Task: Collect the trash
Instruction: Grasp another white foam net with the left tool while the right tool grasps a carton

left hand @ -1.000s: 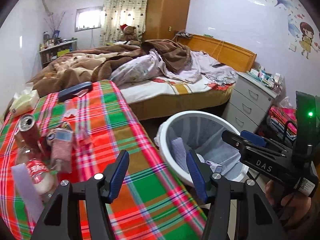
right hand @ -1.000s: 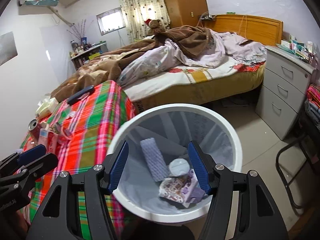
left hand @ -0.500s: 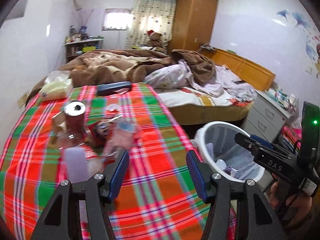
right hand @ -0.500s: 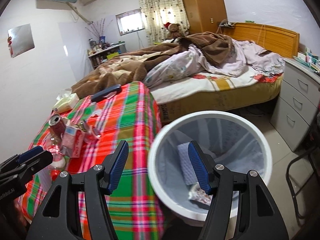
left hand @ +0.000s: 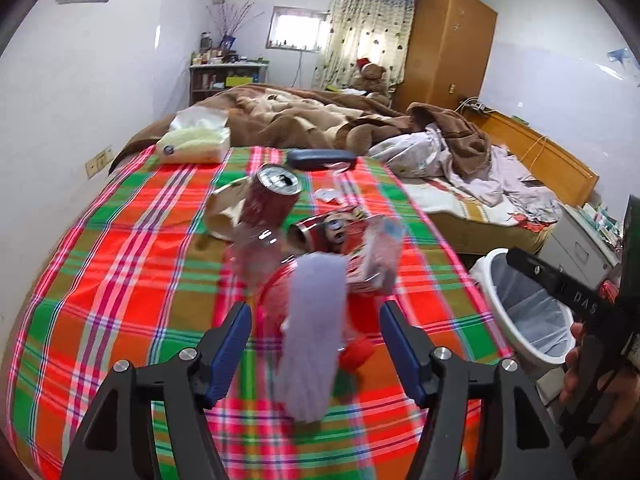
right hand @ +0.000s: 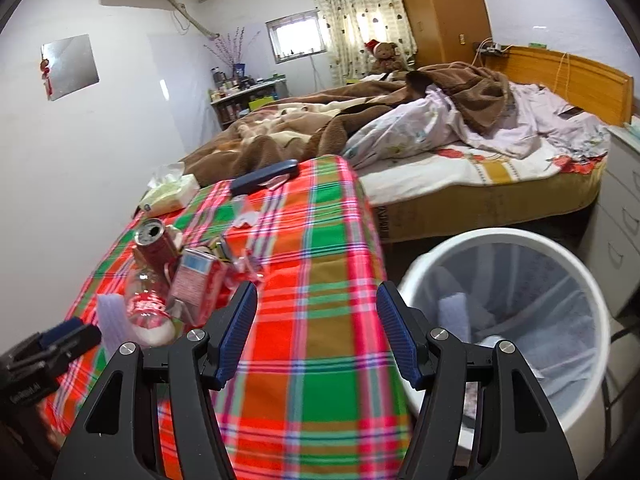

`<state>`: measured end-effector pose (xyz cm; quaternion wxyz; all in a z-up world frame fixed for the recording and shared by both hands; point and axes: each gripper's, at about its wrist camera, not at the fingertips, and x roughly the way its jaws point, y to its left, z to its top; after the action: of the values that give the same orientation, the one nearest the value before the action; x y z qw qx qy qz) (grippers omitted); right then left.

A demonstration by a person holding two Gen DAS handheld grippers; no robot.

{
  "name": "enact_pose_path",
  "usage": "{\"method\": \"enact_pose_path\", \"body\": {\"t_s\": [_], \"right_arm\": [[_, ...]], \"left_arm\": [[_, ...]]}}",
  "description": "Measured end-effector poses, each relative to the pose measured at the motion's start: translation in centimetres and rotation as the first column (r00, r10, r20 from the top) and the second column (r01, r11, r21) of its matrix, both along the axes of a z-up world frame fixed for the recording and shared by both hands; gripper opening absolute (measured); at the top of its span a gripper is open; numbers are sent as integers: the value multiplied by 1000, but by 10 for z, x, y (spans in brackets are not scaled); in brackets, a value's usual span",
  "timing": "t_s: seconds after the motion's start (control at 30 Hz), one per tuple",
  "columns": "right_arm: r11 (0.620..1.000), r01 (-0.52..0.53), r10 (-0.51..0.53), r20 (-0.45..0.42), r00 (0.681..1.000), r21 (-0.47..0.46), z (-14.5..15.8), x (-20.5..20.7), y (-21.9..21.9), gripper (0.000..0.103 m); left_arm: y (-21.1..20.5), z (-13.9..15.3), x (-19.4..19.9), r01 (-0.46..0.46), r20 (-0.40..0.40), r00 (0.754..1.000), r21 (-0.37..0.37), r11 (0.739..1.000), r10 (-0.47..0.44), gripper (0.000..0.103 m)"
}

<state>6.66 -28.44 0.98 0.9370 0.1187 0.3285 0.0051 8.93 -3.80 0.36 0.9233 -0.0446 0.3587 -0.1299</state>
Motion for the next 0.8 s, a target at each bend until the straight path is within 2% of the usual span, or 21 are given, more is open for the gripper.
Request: {"method": "enact_pose_path", "body": {"t_s": [0.13,0.4,0.63,0.7,0.8], "right_arm": [[999,-48,48,-9,999,5,-2,11,16,64],[991,-130,130,-11,991,41,-4,29,41,64],[981,-185,188,-49,981,48,-13,43,62,64],[980,-192,195,-56,979,48,-16,46,67,64],[979,-193,198,-74,977,68,-20,51,70,64]], "left_arm": [[10,-12,5,-12,-35,999,-23,1000,12,66],[9,-37,14,23,-92,995,-31,999,-25,66],[16,-44,23,26,-114,993,-64,998,-33,66],[16,-45,24,28,-115,993,-60,998,-35,63],[16,-46,27,37,-126,991,-73,997,-46,53]]}}
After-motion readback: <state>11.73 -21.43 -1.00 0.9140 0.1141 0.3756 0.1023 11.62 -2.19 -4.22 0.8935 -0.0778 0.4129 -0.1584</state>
